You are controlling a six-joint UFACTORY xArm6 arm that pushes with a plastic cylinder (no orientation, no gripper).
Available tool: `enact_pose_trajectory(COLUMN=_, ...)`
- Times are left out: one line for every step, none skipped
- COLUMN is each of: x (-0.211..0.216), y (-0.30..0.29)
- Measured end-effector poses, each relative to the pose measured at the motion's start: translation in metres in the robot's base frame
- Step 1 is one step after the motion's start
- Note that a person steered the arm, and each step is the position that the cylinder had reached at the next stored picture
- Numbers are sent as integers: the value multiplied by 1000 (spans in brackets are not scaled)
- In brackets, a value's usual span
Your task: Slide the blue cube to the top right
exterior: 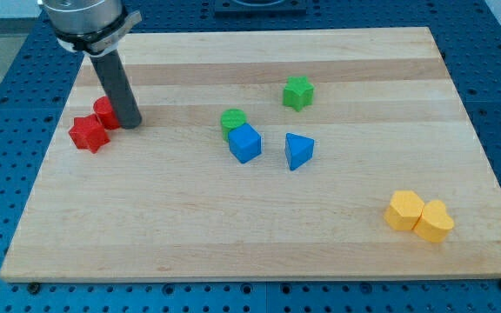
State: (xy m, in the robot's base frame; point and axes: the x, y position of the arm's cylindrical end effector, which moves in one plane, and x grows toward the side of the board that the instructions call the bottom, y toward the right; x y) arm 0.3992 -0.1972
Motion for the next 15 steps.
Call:
enact_pose_trajectory(x=0, y=-3)
enact_pose_trajectory(x=0, y=-2)
enact_pose_trajectory(x=1, y=24)
enact_pose_trajectory(x=24, y=52)
enact_pose_trajectory(x=42, y=82)
enact_pose_trajectory(x=51, y=123)
enact_pose_trajectory(x=57, y=157)
enact_pose_trajectory(x=57, y=186)
enact_pose_trajectory(x=54, y=222)
enact_pose_trajectory(x=33, y=242)
enact_pose_trajectory(x=4, y=248)
enact_pose_trajectory(x=-21, y=248)
enact_pose_trajectory(x=-36, y=260)
enact_pose_trajectory(x=-57, y=275)
enact_pose_trajectory(x=-66, y=305)
